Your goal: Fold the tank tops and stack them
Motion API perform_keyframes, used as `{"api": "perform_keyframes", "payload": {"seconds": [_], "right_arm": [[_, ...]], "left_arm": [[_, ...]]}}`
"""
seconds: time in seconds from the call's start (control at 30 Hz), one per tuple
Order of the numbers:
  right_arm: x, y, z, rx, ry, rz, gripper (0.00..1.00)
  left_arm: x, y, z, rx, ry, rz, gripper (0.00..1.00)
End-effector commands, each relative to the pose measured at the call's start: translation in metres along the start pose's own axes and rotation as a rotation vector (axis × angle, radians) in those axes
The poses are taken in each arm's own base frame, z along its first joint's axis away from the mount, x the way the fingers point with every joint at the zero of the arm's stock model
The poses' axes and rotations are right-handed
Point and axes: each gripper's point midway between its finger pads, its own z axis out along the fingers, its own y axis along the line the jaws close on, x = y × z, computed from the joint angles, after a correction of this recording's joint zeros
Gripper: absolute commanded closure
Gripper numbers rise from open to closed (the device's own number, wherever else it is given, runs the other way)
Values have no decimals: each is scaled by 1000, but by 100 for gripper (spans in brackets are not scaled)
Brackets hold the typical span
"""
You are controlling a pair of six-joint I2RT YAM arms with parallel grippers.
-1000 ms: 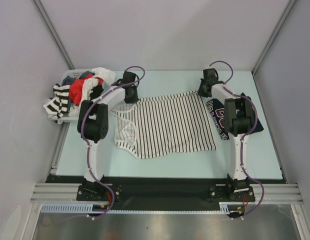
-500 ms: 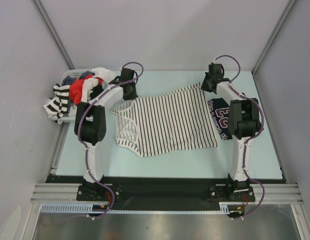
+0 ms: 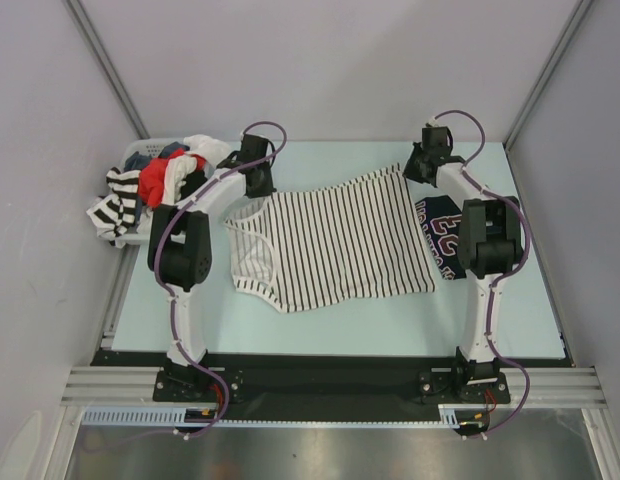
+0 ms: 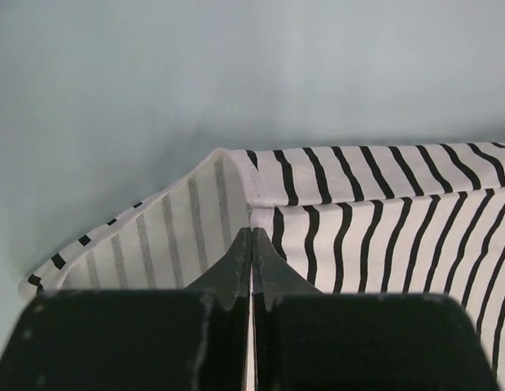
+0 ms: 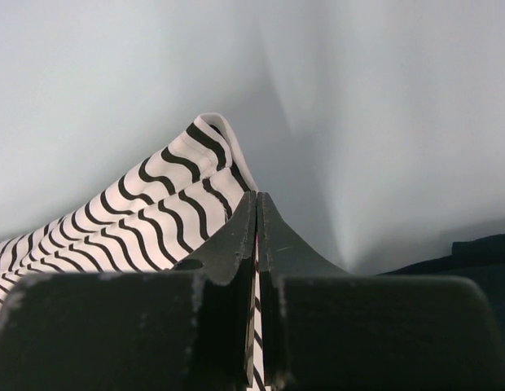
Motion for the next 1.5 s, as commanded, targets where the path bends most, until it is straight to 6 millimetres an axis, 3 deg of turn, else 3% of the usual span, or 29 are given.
{"api": "perform_keyframes", "payload": {"seconds": [0.0, 0.23, 0.5, 0.7, 0.73, 0.83, 0.87, 1.07, 1.1, 1.17, 1.2, 1.3, 1.4, 1.43, 1.47], "right_arm": [[-32, 9, -1, -55, -80, 39, 100], [-34, 3, 8, -93, -94, 100, 100], [-29, 6, 26, -174, -91, 145, 86], [-27, 10, 38, -215, -79, 161, 89], [-22, 11, 41, -225, -65, 162, 88], [-16, 10, 44, -226, -50, 157, 68], [-17, 10, 43, -230, -56, 150, 63], [-6, 13, 32, -216, -43, 126, 59], [-11, 16, 23, -221, -59, 117, 58], [-6, 14, 15, -209, -57, 114, 57], [-13, 16, 6, -214, -71, 113, 58], [-26, 21, -8, -233, -113, 110, 57], [-27, 21, -16, -232, -112, 111, 57], [-31, 24, -24, -238, -121, 105, 57], [-29, 25, -28, -235, -114, 103, 57]], "left_arm": [[-44, -2, -19, 7, -123, -26, 100], [-49, 3, -10, -4, -139, -60, 100], [-47, -2, 10, 50, -124, -66, 100], [-48, -6, 29, 66, -110, -60, 100], [-48, -4, 31, 61, -107, -62, 100], [-45, 0, 39, 42, -94, -70, 100], [-43, 4, 42, 25, -90, -74, 100], [-51, 23, 54, -18, -77, -114, 99], [-56, 25, 62, -25, -79, -118, 99], [-50, 30, 66, -52, -33, -114, 99], [-48, 29, 72, -63, -9, -110, 98], [-44, 27, 75, -53, 16, -113, 93], [-41, 30, 74, -67, 14, -121, 82], [-47, 30, 67, -70, -4, -123, 63], [-48, 31, 65, -73, -12, -121, 55]]}}
